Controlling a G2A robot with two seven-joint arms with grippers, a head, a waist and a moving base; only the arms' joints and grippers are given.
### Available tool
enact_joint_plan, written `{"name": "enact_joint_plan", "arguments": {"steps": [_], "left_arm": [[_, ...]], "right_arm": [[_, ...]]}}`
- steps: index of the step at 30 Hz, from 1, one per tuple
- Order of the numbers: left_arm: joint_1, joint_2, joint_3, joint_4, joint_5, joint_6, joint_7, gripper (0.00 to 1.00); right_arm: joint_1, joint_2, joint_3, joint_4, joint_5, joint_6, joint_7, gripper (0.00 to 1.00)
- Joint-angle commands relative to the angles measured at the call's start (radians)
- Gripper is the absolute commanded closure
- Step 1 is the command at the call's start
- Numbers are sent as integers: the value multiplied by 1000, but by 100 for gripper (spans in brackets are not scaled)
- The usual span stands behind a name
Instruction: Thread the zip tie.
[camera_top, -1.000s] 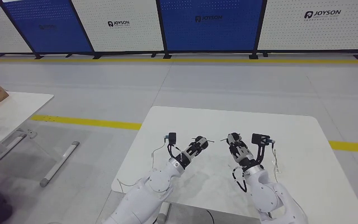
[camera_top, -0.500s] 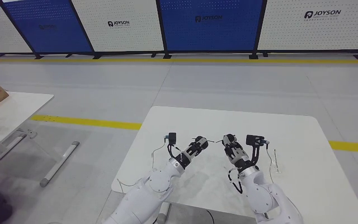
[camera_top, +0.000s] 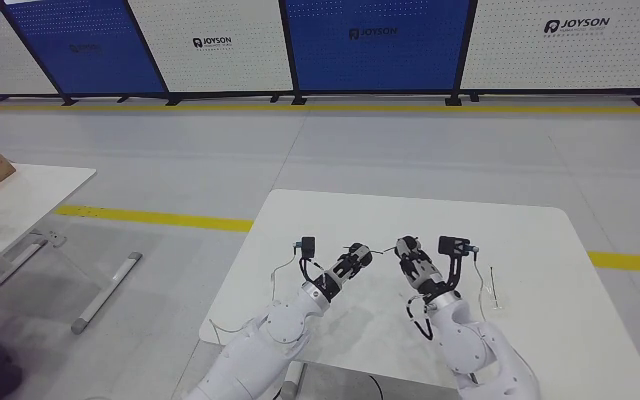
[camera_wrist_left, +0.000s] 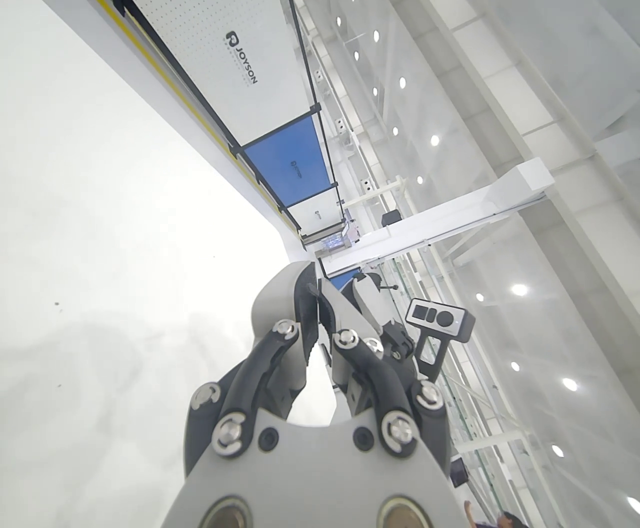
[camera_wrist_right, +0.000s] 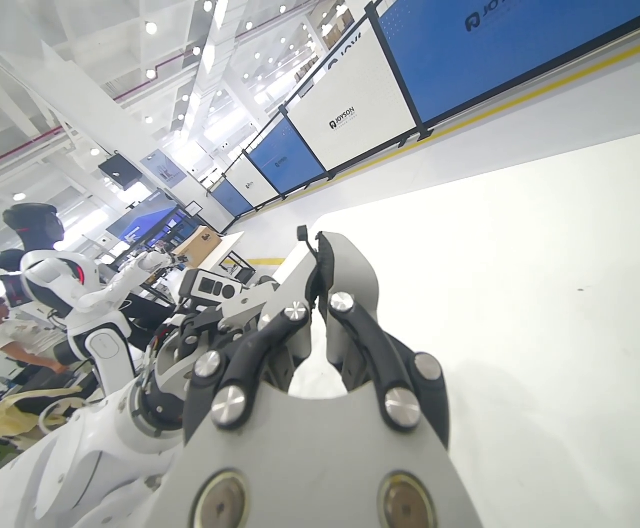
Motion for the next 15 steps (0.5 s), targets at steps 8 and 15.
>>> {"name": "enact_joint_plan", "arguments": {"steps": [8, 15], "left_arm": [[0, 0, 0, 0, 0, 0, 0, 100], [0, 0, 0, 0, 0, 0, 0, 100]], "right_arm": [[7, -2, 2, 13, -7, 7, 24, 100], [7, -4, 5, 13, -6, 3, 16, 100]]}}
